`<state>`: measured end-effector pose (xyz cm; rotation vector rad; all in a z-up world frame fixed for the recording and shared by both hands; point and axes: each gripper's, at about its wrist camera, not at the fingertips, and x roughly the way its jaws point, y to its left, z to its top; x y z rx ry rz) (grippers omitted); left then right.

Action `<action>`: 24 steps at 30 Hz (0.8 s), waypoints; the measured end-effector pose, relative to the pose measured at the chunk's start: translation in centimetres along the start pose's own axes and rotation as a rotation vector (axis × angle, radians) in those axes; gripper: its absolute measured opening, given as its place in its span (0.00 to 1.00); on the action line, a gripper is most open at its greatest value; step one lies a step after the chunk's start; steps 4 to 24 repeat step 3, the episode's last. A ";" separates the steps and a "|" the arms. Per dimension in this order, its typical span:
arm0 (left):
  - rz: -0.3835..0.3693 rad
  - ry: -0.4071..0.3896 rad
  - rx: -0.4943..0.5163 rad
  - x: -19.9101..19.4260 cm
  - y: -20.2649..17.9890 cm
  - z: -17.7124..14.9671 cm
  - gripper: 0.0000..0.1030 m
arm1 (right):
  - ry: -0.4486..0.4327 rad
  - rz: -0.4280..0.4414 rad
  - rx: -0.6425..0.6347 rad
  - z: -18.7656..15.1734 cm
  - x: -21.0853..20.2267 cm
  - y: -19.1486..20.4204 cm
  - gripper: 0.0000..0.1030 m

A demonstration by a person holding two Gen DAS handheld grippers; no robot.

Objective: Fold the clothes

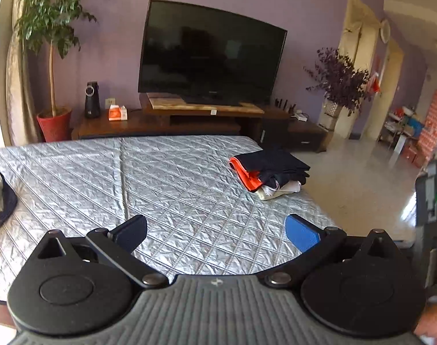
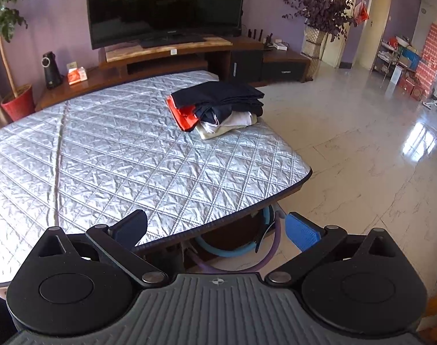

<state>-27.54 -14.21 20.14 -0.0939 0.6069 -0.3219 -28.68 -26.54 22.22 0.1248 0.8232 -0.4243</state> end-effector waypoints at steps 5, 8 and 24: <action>0.043 0.030 0.005 0.8 0.2 0.1 0.99 | 0.007 0.001 -0.005 -0.1 0.6 0.4 1.00; 0.043 0.030 0.005 0.8 0.2 0.1 0.99 | 0.007 0.001 -0.005 -0.1 0.6 0.4 1.00; 0.043 0.030 0.005 0.8 0.2 0.1 0.99 | 0.007 0.001 -0.005 -0.1 0.6 0.4 1.00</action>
